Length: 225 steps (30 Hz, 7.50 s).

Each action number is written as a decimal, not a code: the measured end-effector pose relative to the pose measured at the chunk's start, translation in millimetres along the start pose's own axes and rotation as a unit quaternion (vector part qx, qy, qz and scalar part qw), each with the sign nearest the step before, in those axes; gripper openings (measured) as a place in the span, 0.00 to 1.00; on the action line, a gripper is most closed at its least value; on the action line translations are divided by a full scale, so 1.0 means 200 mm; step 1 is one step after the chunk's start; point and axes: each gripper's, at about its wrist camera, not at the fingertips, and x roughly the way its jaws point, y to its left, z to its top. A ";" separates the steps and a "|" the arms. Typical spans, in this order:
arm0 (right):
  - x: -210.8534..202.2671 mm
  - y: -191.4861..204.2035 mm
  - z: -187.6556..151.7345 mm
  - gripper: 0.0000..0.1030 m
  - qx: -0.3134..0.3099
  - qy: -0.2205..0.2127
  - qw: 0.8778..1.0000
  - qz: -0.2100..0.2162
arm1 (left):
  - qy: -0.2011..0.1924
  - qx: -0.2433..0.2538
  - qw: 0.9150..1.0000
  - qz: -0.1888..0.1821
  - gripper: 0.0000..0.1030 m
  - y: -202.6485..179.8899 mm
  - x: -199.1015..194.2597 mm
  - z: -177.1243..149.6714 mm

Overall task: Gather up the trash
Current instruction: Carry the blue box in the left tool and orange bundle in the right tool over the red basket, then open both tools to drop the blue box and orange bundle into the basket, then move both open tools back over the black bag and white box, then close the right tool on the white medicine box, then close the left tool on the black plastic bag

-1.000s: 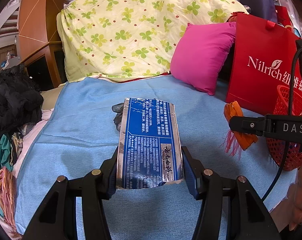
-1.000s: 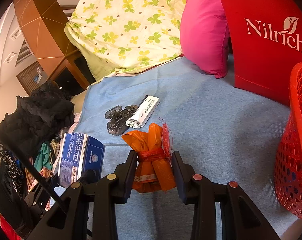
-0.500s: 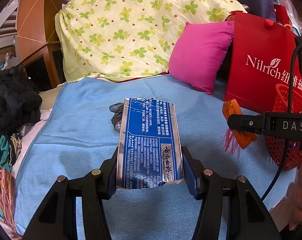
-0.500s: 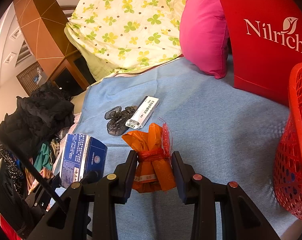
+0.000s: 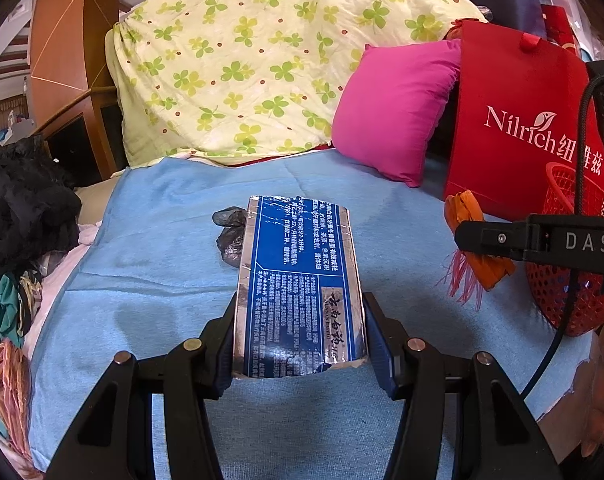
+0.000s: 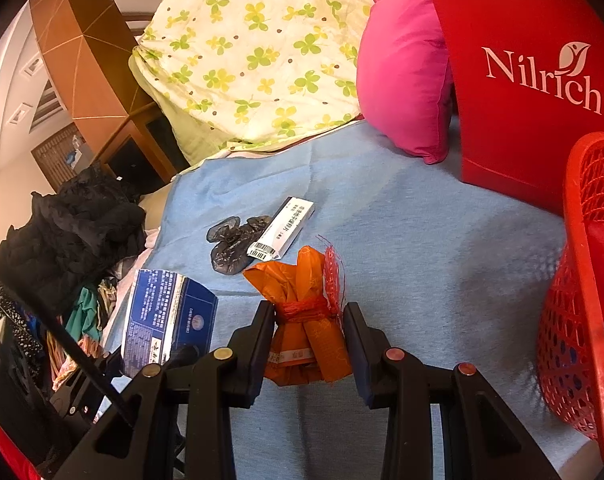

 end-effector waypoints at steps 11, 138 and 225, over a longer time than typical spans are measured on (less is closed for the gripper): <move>-0.02 -0.01 0.01 0.37 -0.008 -0.011 1.000 -0.014 | 0.001 0.014 1.000 0.014 0.56 -0.03 0.01 -0.02; -1.03 -0.72 0.04 0.66 0.122 -0.288 0.950 0.000 | -0.024 0.074 0.990 -0.120 0.65 -0.78 -0.21 0.22; 0.85 -0.19 0.37 0.56 0.080 0.070 0.994 -0.032 | 0.115 -0.145 0.975 -0.124 0.65 0.22 1.02 0.26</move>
